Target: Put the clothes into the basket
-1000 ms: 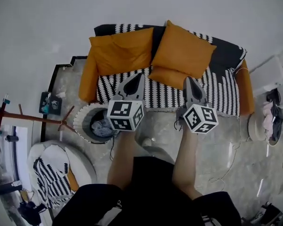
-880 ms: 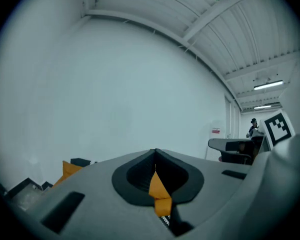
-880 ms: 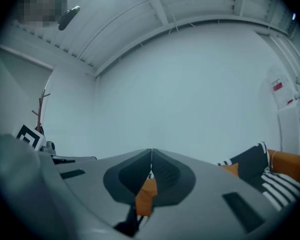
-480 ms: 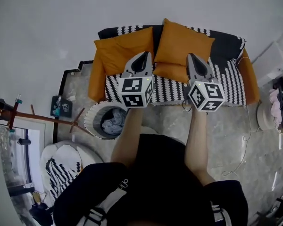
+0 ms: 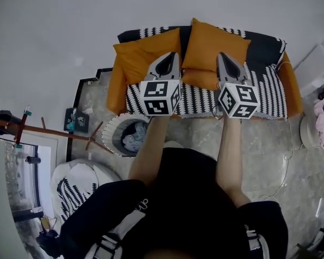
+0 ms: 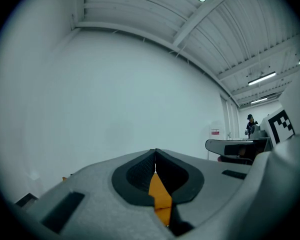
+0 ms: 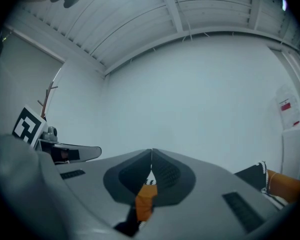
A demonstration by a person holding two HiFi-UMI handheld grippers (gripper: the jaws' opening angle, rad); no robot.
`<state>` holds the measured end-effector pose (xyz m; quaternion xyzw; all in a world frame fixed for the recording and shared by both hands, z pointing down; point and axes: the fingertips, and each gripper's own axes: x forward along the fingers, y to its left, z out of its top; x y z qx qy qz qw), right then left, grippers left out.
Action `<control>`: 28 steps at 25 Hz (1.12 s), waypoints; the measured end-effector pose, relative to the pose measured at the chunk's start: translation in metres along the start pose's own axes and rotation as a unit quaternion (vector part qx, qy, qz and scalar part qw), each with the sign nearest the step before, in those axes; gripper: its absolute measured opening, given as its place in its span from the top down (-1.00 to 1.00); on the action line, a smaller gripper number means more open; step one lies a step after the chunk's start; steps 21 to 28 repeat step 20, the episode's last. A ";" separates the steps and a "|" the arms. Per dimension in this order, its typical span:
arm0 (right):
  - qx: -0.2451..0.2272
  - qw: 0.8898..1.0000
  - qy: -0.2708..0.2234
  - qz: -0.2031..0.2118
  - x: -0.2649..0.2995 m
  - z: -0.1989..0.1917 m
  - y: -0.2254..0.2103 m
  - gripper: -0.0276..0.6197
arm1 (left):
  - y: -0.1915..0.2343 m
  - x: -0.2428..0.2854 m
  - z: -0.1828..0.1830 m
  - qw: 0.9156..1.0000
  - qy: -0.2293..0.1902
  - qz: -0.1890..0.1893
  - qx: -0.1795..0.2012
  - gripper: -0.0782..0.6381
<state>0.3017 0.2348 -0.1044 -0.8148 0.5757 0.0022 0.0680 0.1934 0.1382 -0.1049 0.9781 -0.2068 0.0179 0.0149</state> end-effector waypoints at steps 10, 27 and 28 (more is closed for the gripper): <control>-0.011 1.000 0.004 0.005 0.004 -0.002 0.004 0.88 | 0.008 -0.002 -0.001 1.000 -0.003 0.007 -0.012 0.76; -0.029 1.000 -0.006 0.009 0.011 0.006 0.007 0.88 | 0.016 0.006 -0.004 1.000 -0.005 0.000 -0.028 0.76; -0.029 1.000 -0.006 0.009 0.011 0.006 0.007 0.88 | 0.016 0.006 -0.004 1.000 -0.005 0.000 -0.028 0.76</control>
